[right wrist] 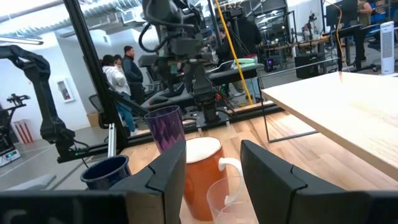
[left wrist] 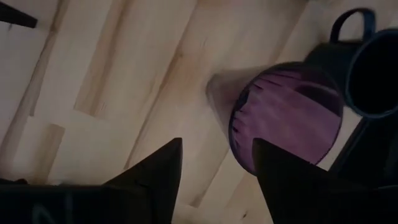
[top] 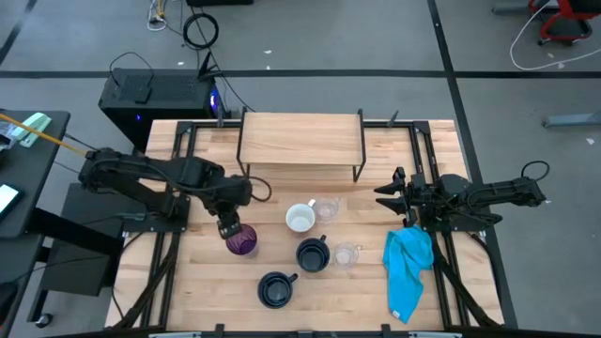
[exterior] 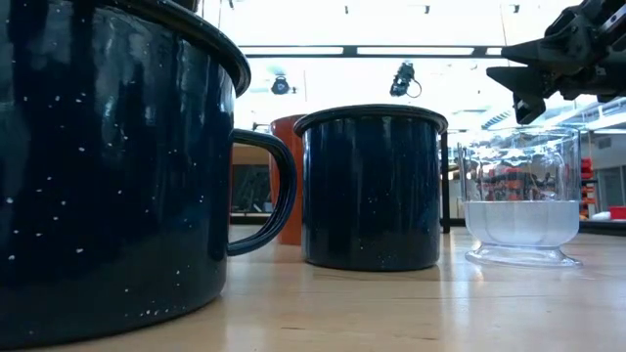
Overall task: Stack small to large cups/mugs on shelf
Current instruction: Put the violet cup on the shelf
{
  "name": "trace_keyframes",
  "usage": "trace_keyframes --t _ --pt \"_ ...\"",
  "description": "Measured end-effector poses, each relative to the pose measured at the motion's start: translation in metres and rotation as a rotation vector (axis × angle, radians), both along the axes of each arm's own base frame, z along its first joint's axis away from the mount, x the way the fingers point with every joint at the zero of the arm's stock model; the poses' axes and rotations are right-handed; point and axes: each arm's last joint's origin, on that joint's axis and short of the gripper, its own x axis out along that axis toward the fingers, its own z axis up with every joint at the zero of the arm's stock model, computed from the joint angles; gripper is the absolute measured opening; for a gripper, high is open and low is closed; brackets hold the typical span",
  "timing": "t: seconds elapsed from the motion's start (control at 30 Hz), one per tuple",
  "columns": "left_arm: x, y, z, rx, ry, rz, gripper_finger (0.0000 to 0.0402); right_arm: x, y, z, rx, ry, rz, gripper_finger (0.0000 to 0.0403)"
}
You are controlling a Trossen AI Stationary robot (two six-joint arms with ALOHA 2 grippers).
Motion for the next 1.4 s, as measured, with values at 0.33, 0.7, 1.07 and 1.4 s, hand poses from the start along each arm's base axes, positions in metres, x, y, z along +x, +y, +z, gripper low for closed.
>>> trace_keyframes --t 0.33,0.7,1.07,1.4 --pt "0.007 -0.002 -0.009 0.005 0.054 0.067 0.0212 0.000 0.000 0.000 0.000 0.001 0.000 0.0159" --pt "0.018 -0.015 -0.020 -0.001 0.079 0.082 0.0204 0.000 0.000 -0.001 -0.001 0.011 0.000 0.0159" --pt "0.029 -0.027 -0.035 0.016 0.132 0.054 0.0203 0.000 0.000 -0.001 -0.001 0.010 0.000 0.0159" --pt "0.041 -0.030 -0.052 0.036 0.194 0.041 0.0177 0.000 0.000 -0.001 -0.001 0.015 0.000 0.0159"
